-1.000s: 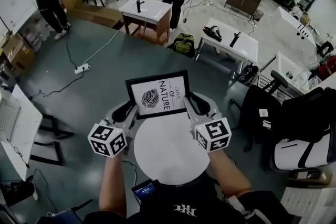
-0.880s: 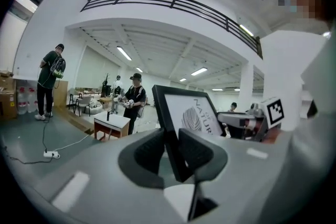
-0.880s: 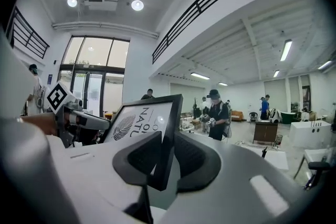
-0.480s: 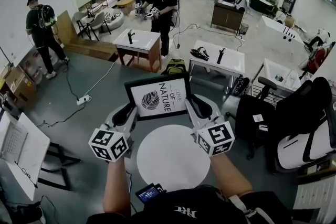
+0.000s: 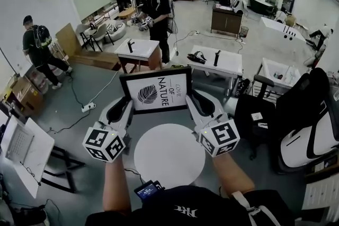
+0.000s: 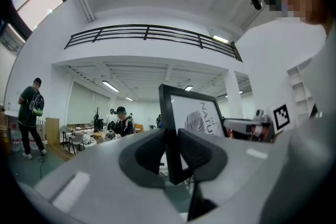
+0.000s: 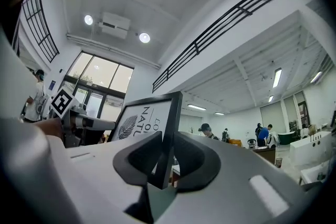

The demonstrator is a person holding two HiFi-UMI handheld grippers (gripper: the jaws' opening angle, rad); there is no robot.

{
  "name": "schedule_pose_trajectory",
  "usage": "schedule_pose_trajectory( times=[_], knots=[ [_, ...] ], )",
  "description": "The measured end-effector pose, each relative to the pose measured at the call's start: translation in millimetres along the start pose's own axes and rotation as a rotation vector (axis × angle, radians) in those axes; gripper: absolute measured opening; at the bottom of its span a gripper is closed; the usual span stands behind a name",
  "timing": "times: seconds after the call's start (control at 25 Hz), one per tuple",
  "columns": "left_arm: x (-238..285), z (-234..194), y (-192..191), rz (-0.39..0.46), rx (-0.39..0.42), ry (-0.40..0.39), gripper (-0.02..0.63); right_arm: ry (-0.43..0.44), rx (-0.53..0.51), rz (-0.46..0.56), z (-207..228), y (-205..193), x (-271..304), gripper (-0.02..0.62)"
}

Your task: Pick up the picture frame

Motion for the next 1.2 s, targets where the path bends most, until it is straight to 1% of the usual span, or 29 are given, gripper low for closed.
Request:
schedule_pose_trajectory(
  times=[0.36,0.6,0.84,1.0,1.2],
  knots=[
    [-29,107,24,0.059,0.049,0.005,0.077,0.000,0.004,0.072,22,31,-106,0.069],
    [-66,160,23,0.051,0.077,0.014,0.077,0.009,0.038,0.099,16,33,-166,0.067],
    [-93,189,24,0.036,0.092,0.024,0.077,0.015,0.080,0.107,5,27,-203,0.067],
    [-96,191,24,0.027,0.081,0.014,0.077,0.006,0.084,0.108,3,33,-206,0.067],
    [-102,191,31,0.050,0.069,-0.005,0.077,-0.011,0.069,0.102,-4,44,-212,0.067]
  ],
)
Point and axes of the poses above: the fingertips, and each gripper's own axes: x forward along the fingers, z to its right, y out of its top, the point moved 7 cm from there along -x, backward along the fingers, and after that the axes turned 1 degree about x, right-handed, at the moved point
